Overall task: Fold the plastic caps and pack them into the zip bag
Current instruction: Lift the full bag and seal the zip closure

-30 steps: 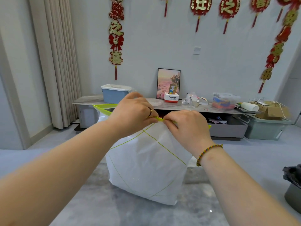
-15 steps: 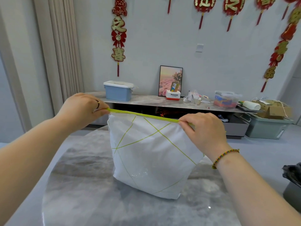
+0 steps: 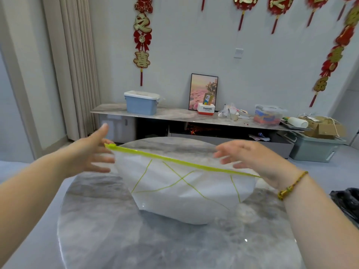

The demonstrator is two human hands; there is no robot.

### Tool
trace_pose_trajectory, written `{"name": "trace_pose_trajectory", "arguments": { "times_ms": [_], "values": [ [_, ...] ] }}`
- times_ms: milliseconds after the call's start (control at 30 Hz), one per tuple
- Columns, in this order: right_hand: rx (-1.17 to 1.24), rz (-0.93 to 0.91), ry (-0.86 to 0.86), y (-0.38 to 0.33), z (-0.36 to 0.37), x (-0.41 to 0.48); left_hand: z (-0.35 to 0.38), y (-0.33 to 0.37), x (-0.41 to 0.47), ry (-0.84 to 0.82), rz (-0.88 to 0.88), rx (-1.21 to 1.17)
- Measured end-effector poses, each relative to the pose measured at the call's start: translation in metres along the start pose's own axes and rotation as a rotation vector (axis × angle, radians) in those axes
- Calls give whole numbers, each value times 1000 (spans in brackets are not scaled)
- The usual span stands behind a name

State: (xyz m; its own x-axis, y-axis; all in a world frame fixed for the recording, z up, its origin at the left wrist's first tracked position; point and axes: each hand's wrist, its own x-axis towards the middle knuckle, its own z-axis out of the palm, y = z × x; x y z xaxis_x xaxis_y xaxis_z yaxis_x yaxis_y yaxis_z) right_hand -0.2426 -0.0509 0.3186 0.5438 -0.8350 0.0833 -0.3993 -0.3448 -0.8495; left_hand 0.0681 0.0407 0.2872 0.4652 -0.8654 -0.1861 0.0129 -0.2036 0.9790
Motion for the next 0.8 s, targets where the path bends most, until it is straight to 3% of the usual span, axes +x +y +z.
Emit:
{"name": "trace_pose_trajectory", "arguments": {
  "times_ms": [100, 200, 300, 433, 500, 667, 733, 800],
  "values": [
    [72, 289, 101, 18, -13, 1, 16, -27, -1, -173, -229, 131],
    [45, 637, -8, 58, 13, -6, 42, -60, -4, -283, -279, 122],
    [343, 802, -183, 107, 59, -23, 63, -88, -8, -308, -198, 58],
    [481, 718, -21, 154, 93, -21, 73, -109, -6, -295, -9, 158],
    [477, 583, 87, 155, 99, -9, 76, -115, 1, -268, 106, 206],
    [285, 190, 243, 138, 102, 35, 79, -126, 33, -128, 478, 655],
    [74, 162, 251, 143, 104, 52, 78, -135, 55, -59, 433, 821],
    [-220, 269, 197, 156, 109, 63, 79, -146, 70, 24, 265, 927]
  ]
}}
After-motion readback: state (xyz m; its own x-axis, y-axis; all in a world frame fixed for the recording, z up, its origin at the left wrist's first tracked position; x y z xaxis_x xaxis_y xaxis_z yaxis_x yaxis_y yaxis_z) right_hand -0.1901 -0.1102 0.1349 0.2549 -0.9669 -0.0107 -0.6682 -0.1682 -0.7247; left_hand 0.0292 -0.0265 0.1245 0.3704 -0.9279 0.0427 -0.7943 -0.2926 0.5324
